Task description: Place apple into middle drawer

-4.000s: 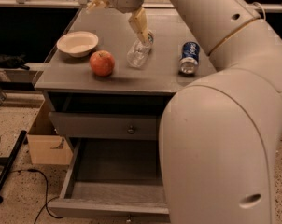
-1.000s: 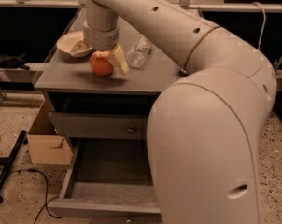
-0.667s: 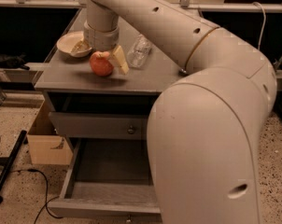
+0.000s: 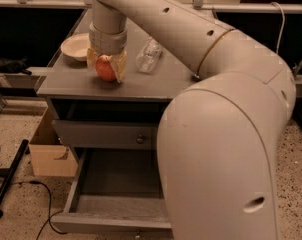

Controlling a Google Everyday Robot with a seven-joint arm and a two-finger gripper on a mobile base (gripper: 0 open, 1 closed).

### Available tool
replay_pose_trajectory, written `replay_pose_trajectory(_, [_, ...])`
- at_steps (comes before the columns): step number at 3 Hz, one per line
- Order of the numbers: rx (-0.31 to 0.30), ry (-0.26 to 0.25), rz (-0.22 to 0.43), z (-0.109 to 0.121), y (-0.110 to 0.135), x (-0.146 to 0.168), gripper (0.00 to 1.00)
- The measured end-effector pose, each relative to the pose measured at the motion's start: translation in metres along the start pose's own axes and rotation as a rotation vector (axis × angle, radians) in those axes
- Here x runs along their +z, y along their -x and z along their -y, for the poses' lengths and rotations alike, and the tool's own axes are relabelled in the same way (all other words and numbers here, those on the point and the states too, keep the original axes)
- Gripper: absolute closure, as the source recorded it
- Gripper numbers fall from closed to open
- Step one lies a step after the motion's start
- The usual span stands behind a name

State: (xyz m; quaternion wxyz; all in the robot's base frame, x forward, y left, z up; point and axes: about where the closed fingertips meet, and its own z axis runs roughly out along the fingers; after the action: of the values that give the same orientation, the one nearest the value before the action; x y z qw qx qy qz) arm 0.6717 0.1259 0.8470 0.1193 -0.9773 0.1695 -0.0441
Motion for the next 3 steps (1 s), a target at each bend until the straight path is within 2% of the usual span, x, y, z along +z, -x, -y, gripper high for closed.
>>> replay_pose_trajectory(2, [0.0, 0.0, 0.0, 0.0, 0.0, 0.0, 0.89])
replay_pose_trajectory(3, [0.0, 0.0, 0.0, 0.0, 0.0, 0.0001, 1.0])
